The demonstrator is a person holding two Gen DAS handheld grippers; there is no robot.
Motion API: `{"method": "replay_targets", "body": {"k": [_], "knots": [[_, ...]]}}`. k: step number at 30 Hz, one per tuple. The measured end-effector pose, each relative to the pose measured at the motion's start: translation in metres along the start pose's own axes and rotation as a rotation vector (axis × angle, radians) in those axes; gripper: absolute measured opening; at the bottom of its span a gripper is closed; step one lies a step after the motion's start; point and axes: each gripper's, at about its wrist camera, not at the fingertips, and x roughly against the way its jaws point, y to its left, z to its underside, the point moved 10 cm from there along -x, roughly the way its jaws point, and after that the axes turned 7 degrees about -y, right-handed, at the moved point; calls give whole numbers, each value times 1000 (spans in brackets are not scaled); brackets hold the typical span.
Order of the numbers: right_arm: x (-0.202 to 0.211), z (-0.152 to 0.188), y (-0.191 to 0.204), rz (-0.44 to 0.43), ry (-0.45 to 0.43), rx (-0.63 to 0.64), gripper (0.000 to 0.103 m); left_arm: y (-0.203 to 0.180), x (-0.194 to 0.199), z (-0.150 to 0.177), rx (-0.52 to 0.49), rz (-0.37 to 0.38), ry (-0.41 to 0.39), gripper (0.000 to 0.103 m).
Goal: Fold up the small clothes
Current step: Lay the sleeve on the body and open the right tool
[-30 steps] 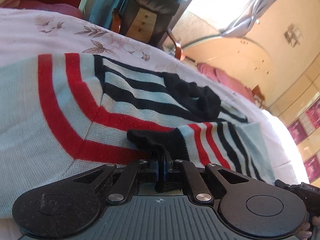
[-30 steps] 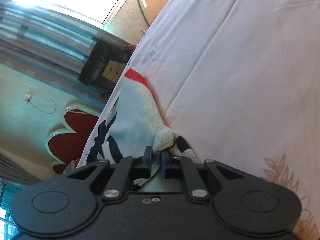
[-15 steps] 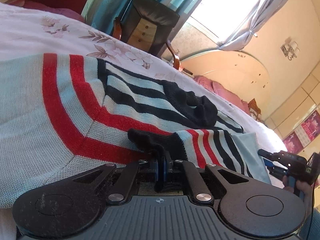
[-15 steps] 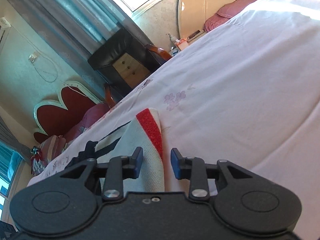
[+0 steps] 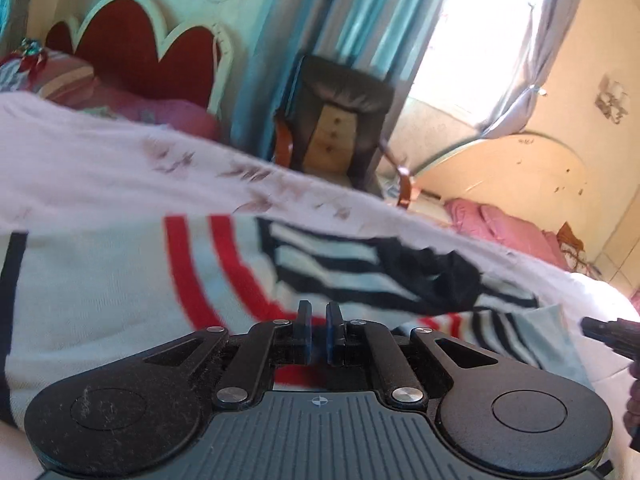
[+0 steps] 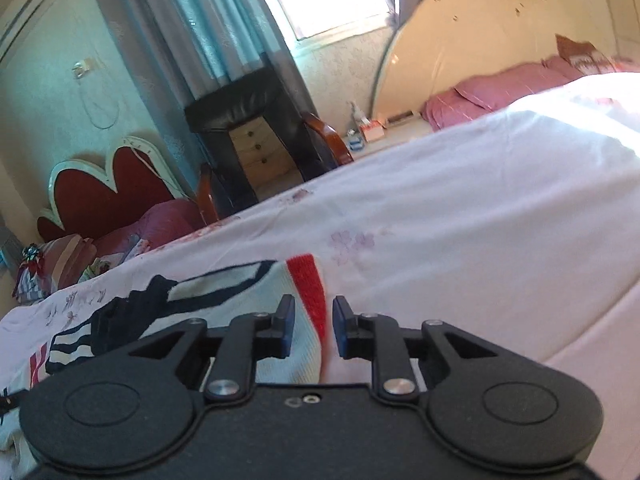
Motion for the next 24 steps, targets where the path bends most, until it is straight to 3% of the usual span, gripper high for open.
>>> {"method": "replay_targets", "body": {"k": [3,5,6,7,10,15,17,18,19,21,24], "knots": [[-19,-2,20,-39,37,103,18,-46,-22,11,-106,61,67,5],[-37,2,34,-60,67,161,17,-69,-40,29,-153,100,120,32],[-43,6,36,-52,78,188,17,-74,-47,36,-175,93,123,67],[-48,8,36,-31,83,212,11,-75,-52,41,-200,81,114,71],[-50,9,15,64,70,251,4,-73,-49,47,-253,66,97,71],[-46,11,9,50,75,253,5,-78,-48,49,-304,47,101,71],[-44,9,13,63,86,253,11,-79,-47,47,-302,37,113,71],[-39,7,16,70,83,248,29,-81,-46,45,-299,28,119,71],[-30,5,23,56,67,246,40,-83,-43,42,-292,24,112,71],[-12,5,42,14,34,276,40,-94,-33,34,-283,46,71,71],[2,23,69,-51,67,327,32,-114,-28,33,-283,74,54,71]]}}
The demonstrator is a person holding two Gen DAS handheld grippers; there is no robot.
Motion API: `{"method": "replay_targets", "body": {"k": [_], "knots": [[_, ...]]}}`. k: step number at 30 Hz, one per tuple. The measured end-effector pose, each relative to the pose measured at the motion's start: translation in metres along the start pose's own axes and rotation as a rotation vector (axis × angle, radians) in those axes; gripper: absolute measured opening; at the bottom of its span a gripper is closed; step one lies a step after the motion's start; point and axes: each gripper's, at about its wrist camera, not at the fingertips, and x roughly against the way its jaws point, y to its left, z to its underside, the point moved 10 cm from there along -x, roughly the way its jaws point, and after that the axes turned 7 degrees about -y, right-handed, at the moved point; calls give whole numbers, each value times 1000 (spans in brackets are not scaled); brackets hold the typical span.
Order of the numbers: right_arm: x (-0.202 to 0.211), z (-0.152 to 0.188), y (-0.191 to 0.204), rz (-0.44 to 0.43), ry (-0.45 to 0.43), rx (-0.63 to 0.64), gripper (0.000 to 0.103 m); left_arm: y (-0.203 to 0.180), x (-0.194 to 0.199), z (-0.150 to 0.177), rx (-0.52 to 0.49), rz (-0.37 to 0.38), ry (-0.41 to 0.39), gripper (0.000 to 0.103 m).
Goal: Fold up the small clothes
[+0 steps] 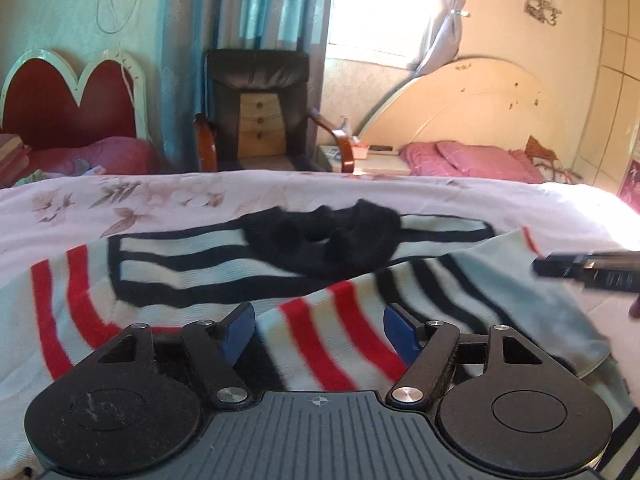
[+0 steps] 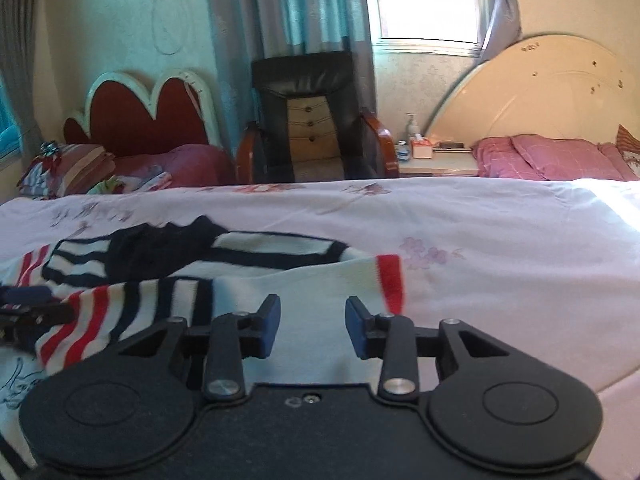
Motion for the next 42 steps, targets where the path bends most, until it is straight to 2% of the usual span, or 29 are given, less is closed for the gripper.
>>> {"method": "replay_targets", "body": {"k": [2,6,15,25,28,32,36,37,39,42], "knots": [[2,11,19,-24,27,38,30,-13,-3,3,-12,19,10,71],[6,31,37,3,59,96,31,-23,-12,26,-40,24,70,71],[41,60,38,101,81,176,33,-25,-3,32,-96,31,61,71],[34,62,33,149,82,64,35,-22,-3,35,-89,71,44,74],[35,62,33,165,88,49,36,-11,12,30,-76,58,48,74],[34,61,32,164,103,-6,42,43,60,35,19,7,-10,74],[37,59,38,199,109,-6,42,136,119,65,169,-89,-25,74],[44,54,43,207,70,-17,43,159,133,74,215,-116,-24,74],[56,44,66,148,-4,-17,42,206,160,94,288,-194,-17,74],[51,45,118,30,8,60,39,263,194,116,402,-265,-37,74]]}}
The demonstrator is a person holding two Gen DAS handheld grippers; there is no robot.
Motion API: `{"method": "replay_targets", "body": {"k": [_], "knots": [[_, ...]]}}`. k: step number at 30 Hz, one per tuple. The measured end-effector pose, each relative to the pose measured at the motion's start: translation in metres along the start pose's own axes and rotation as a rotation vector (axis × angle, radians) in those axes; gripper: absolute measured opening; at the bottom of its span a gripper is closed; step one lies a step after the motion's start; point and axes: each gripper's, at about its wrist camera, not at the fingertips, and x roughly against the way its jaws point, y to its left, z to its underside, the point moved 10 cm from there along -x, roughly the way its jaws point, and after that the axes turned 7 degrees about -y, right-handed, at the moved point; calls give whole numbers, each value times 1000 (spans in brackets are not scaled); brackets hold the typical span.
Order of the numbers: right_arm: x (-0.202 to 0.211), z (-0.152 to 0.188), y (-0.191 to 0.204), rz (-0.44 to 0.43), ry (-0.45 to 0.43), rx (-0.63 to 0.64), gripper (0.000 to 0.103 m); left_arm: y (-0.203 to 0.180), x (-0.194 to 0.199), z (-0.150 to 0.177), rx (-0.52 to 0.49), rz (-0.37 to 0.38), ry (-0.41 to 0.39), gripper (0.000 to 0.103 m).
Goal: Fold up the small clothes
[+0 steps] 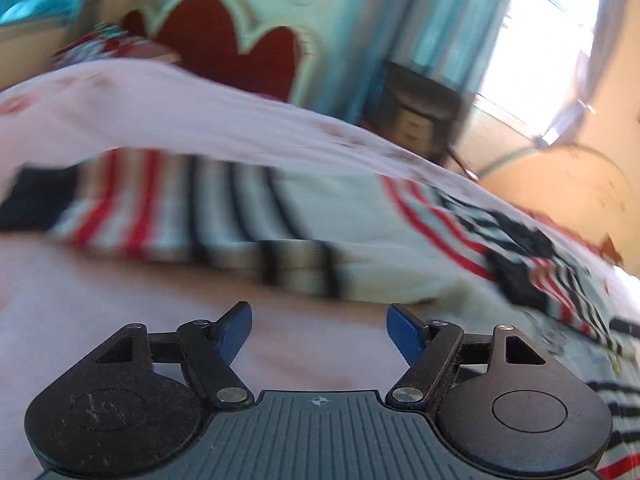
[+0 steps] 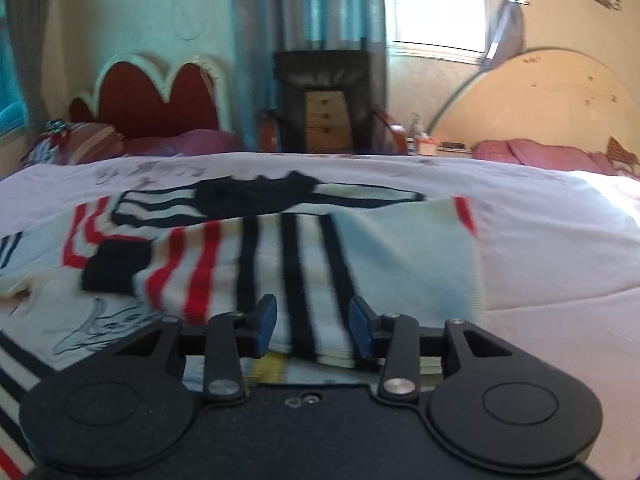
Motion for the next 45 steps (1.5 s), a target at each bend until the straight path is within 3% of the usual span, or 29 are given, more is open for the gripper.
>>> {"method": "replay_targets", "body": {"k": [3,7,8,10,13,15,24,29,31,35,39,42,45], "knots": [[-14,-4,53,-77,7,63,39,48,7,-8,208,1,-30,74],[-31,-14,98,-141,18,-9,38,91,3,-13,482,9,-93,71],[-34,-16,105,-151,21,-37,38,103,1,-14,557,14,-118,67],[-37,-19,115,-162,31,-82,38,127,-5,-14,670,-1,-151,41],[-39,-21,125,-168,46,-108,38,160,-13,-9,832,8,-193,15],[-41,-21,127,-163,54,-111,38,169,-19,-7,878,18,-207,9],[-47,-12,116,-114,92,-197,39,164,-42,-21,829,32,-227,10],[-44,-10,104,-95,89,-219,39,160,-34,-34,722,9,-240,5],[-41,-11,97,-86,82,-231,39,145,-26,-52,625,25,-269,5],[-35,-12,77,-64,64,-264,39,83,-20,-78,407,92,-253,5],[-30,-7,51,-30,61,-318,40,-14,-35,-98,127,180,-205,5],[-24,-3,34,-11,57,-350,40,-90,-55,-91,-41,256,-130,5],[-14,1,18,5,47,-354,40,-149,-74,-78,-146,309,-74,5]]}}
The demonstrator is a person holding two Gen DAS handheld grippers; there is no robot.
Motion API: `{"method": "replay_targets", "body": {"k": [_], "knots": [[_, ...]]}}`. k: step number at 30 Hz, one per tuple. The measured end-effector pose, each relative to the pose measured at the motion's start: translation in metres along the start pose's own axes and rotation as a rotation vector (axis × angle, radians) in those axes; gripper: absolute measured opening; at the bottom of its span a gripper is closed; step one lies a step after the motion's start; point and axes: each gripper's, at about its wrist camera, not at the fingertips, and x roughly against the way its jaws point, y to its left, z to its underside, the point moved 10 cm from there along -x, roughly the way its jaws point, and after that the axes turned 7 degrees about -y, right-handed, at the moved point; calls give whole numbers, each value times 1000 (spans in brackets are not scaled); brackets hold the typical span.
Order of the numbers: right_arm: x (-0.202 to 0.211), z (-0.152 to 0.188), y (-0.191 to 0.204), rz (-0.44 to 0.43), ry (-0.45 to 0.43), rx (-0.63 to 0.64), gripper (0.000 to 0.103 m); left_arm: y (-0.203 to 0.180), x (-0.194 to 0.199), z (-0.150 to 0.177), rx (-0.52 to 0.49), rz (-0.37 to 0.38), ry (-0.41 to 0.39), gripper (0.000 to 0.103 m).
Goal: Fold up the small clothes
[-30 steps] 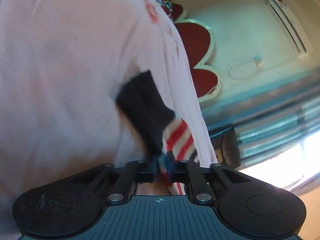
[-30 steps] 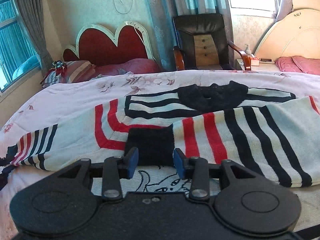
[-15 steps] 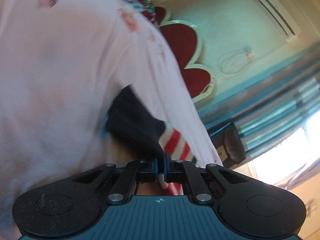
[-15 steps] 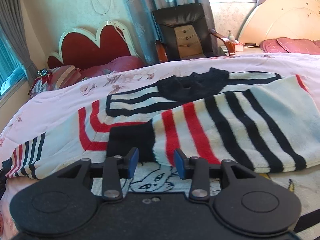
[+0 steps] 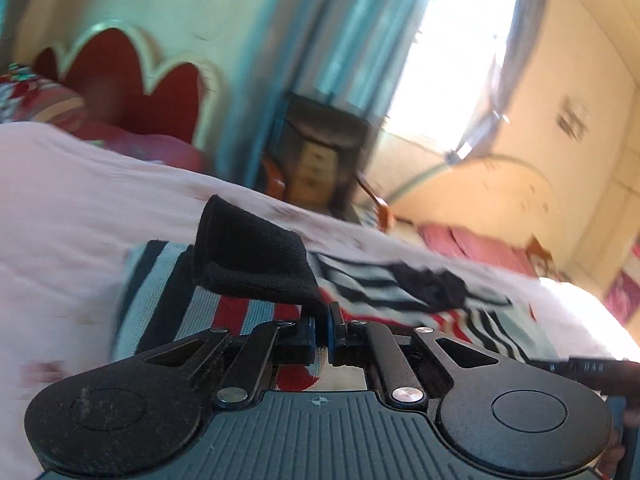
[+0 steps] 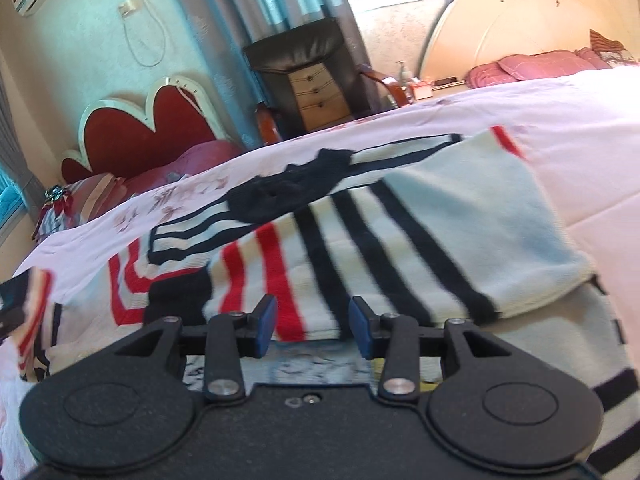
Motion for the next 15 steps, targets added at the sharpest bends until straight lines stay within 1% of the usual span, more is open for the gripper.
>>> {"method": "replay_targets", "body": {"k": [2,4,5,7,8,10,12,14,15], "knots": [[7,-2,-11,12,-9,4,40,-31,-14,4,-30,30,29,5],[15,-5,-24,24,-17,1,40,-58,-17,14,-41,62,70,5],[18,-6,-29,27,-21,-4,40,-70,-14,22,-54,71,88,5],[26,-8,-41,35,-28,-16,41,-95,-20,31,-90,89,126,5],[28,-9,-46,39,-30,-21,41,-104,-25,35,-106,94,144,5],[32,-10,-59,46,-29,-38,42,-121,-23,57,-139,102,186,5],[34,-9,-69,50,-24,-55,42,-129,-27,71,-155,105,228,6],[36,-9,-77,52,-14,-74,42,-138,-29,81,-198,83,241,6],[36,-9,-79,48,-9,-85,43,-143,-29,83,-225,75,239,8]]}}
